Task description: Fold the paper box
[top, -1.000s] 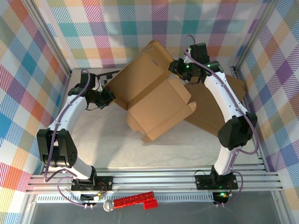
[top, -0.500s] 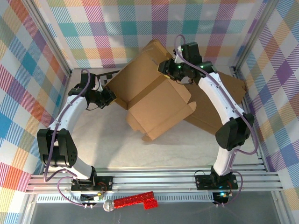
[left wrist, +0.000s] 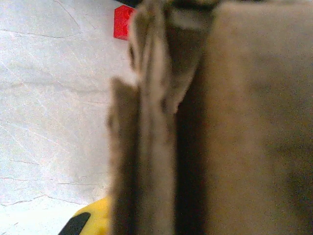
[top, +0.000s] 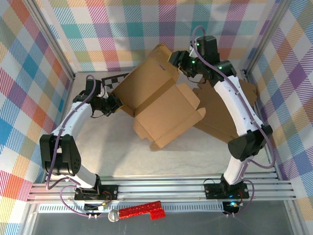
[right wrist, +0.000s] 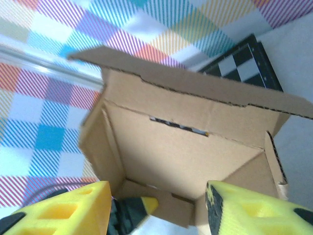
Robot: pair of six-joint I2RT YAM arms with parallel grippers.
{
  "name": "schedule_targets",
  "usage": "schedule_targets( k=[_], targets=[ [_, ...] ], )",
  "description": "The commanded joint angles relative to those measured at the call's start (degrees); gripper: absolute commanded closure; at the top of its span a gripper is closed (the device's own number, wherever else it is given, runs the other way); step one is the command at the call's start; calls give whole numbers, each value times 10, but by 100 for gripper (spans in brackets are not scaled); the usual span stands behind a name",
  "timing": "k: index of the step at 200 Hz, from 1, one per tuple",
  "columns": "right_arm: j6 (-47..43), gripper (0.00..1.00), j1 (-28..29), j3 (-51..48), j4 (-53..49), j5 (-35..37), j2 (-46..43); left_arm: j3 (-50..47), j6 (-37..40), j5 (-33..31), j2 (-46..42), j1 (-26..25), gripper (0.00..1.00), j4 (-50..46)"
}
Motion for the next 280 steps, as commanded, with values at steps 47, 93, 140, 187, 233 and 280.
schedule_targets(
  k=[47, 93, 140, 187, 233, 280],
  targets=[
    [-64, 56, -46, 193, -12, -54, 57, 3, 12, 49, -14, 1, 100, 17],
    [-13, 81, 17, 180, 13, -32, 59, -2, 3, 51, -11, 1, 100, 30],
    [22, 94, 47, 238, 25, -19, 117, -6, 5, 53, -10, 1, 100, 32],
    [21, 94, 45, 264, 30, -8, 158, -15, 6, 54, -18, 1, 100, 32],
    [17, 95, 42, 272, -12, -41, 178, -11, 7, 57, -21, 1, 100, 31],
    [-14, 95, 39, 240, -58, -61, 145, -6, 3, 65, -16, 1, 100, 38]
  ],
)
